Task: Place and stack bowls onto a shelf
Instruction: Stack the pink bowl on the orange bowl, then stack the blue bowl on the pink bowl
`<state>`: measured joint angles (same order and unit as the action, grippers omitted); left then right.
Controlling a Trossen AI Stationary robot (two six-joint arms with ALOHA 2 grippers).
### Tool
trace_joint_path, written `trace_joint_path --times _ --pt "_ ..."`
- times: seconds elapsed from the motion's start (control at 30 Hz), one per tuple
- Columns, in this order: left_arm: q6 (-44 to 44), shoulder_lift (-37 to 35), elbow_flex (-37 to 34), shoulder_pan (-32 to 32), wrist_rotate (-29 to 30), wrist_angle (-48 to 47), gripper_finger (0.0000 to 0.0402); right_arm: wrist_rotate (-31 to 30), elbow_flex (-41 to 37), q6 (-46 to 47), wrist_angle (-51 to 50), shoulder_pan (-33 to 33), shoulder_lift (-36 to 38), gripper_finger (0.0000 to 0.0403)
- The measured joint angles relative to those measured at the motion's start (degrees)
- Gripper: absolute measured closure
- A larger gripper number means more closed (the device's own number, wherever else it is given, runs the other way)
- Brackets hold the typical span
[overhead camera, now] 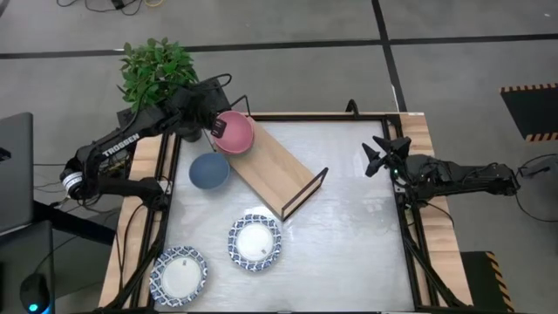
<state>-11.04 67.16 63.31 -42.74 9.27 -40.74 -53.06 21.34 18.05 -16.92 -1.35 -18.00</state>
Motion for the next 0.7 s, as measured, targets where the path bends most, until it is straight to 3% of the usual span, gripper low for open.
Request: trace_joint_path --times 0.47,0.7 --pt "0.2 4.2 -4.7 -0.1 0.0 1.1 0.0401 -0.1 0.0 1.1 -0.7 0.0 0.0 0.0143" --pt "-0.1 1.4 -4.7 0.0 -1.4 -0.3 0.0401 -0.2 0.0 1.1 -0.7 0.0 0.0 0.0143"
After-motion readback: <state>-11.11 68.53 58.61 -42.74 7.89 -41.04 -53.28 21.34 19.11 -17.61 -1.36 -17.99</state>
